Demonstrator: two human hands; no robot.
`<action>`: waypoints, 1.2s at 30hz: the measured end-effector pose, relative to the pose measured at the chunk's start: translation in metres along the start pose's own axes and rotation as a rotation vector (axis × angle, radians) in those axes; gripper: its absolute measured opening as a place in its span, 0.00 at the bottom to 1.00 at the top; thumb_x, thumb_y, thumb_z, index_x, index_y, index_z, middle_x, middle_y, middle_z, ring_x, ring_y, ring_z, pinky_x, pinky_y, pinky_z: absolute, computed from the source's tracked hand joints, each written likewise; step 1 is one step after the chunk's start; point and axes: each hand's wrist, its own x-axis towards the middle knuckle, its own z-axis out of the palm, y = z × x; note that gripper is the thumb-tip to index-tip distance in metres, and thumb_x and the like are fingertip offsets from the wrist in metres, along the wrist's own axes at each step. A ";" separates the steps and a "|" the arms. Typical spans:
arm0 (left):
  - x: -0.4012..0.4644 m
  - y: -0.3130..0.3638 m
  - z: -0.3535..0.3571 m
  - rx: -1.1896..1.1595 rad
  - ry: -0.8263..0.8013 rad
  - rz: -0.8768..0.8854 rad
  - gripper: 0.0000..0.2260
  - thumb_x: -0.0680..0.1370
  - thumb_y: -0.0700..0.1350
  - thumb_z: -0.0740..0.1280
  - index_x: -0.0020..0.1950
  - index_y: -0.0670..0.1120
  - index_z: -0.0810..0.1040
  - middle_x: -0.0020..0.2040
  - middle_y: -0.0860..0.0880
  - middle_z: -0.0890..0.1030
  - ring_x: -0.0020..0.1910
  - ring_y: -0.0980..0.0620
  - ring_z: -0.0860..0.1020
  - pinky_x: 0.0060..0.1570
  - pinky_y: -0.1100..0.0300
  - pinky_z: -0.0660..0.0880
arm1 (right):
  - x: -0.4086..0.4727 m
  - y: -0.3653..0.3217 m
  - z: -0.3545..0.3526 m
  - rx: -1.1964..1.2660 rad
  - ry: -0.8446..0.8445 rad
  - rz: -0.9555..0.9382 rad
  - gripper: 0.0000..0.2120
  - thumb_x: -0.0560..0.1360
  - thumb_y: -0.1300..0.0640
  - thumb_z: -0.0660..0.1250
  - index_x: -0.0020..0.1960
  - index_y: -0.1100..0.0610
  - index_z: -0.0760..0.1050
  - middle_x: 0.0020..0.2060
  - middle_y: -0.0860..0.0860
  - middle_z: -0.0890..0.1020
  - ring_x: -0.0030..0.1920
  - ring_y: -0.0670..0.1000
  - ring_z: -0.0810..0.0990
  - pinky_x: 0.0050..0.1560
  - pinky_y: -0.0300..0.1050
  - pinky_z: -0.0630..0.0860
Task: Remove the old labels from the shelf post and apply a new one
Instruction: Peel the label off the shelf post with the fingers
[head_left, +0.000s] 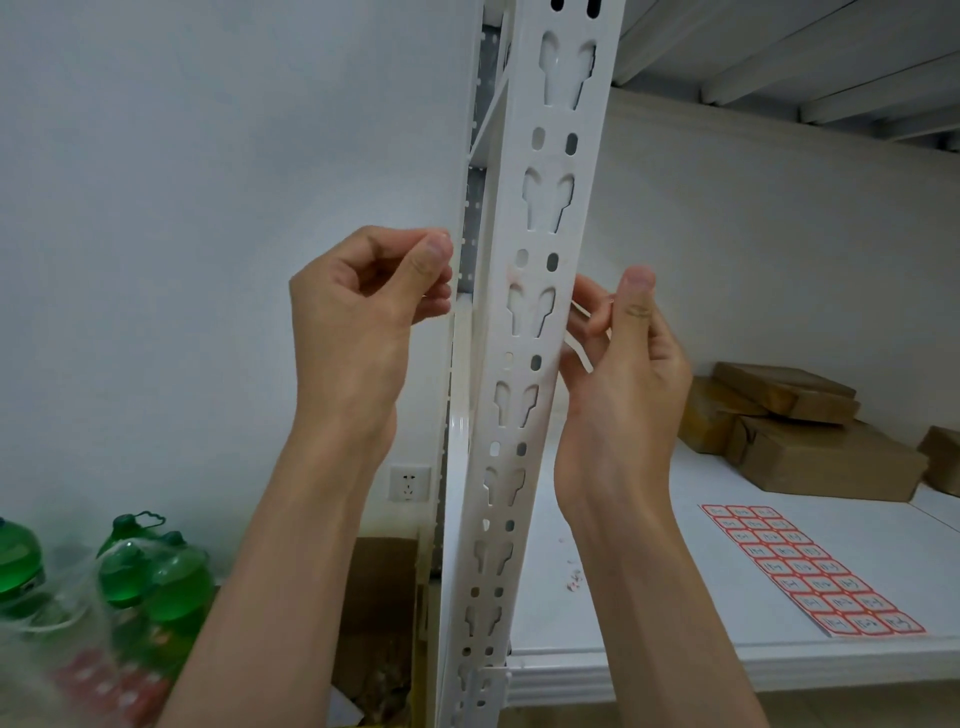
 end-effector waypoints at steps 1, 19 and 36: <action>0.001 0.001 -0.001 0.012 0.000 0.006 0.01 0.77 0.42 0.73 0.46 0.47 0.84 0.36 0.54 0.83 0.39 0.55 0.81 0.43 0.64 0.79 | -0.001 -0.001 0.000 -0.003 -0.010 0.001 0.23 0.84 0.47 0.57 0.33 0.56 0.66 0.44 0.47 0.88 0.47 0.44 0.86 0.42 0.34 0.80; -0.014 0.018 0.029 0.564 -0.017 0.148 0.15 0.69 0.60 0.78 0.50 0.53 0.86 0.38 0.62 0.82 0.38 0.67 0.81 0.43 0.78 0.75 | -0.004 0.000 0.001 -0.087 -0.057 -0.113 0.09 0.76 0.53 0.71 0.49 0.59 0.79 0.36 0.43 0.84 0.43 0.47 0.85 0.43 0.36 0.80; -0.004 0.014 0.019 0.383 -0.095 0.109 0.05 0.72 0.47 0.78 0.43 0.57 0.85 0.39 0.58 0.86 0.38 0.61 0.84 0.48 0.61 0.82 | 0.002 0.001 -0.008 -0.037 -0.051 -0.029 0.10 0.72 0.51 0.70 0.48 0.57 0.83 0.42 0.51 0.87 0.47 0.51 0.87 0.50 0.41 0.83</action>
